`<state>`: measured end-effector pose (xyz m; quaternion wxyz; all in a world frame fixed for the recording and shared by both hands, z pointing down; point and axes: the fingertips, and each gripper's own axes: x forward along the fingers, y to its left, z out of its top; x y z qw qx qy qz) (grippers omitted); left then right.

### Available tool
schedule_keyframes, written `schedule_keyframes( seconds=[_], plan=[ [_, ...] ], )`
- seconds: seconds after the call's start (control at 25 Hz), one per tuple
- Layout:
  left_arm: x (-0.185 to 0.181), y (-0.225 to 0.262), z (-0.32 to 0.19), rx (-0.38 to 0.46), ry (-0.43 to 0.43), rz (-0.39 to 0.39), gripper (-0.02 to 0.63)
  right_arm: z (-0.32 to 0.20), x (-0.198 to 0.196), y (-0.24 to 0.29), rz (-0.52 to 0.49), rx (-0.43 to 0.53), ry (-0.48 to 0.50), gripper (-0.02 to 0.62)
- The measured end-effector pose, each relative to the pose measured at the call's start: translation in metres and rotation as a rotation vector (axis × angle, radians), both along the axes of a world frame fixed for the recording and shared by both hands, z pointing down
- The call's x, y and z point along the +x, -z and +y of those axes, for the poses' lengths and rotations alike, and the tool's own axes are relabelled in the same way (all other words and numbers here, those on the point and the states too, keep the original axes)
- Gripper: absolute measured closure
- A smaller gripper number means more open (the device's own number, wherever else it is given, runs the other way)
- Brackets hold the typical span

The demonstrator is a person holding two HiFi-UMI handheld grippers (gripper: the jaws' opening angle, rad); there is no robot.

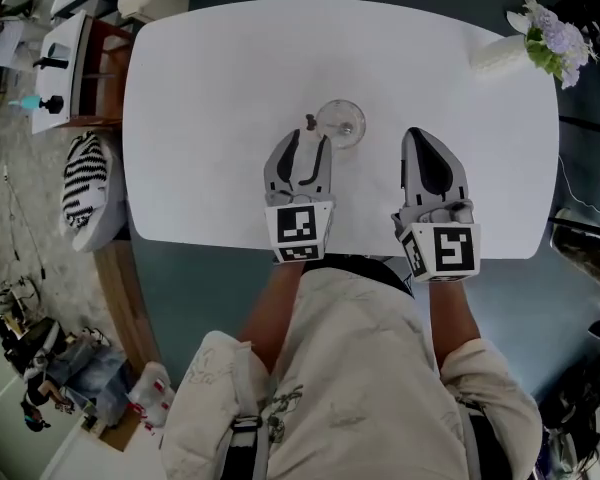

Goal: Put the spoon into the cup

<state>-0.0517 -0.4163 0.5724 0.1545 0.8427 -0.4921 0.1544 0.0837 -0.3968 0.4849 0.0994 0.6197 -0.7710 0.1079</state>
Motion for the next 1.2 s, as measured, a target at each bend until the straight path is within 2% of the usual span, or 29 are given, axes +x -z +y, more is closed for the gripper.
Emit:
schedule_keyframes(
  seconds=[0.84, 1.2],
  plan=[
    [-0.005, 0.114, 0.143, 0.205, 0.091, -0.041, 0.449, 0.139, 0.021, 0.074, -0.020, 0.155, 0.039, 0.607],
    [0.000, 0.167, 0.207, 0.342, 0.123, -0.053, 0.449, 0.197, 0.037, 0.095, -0.017, 0.238, 0.050, 0.607]
  ],
)
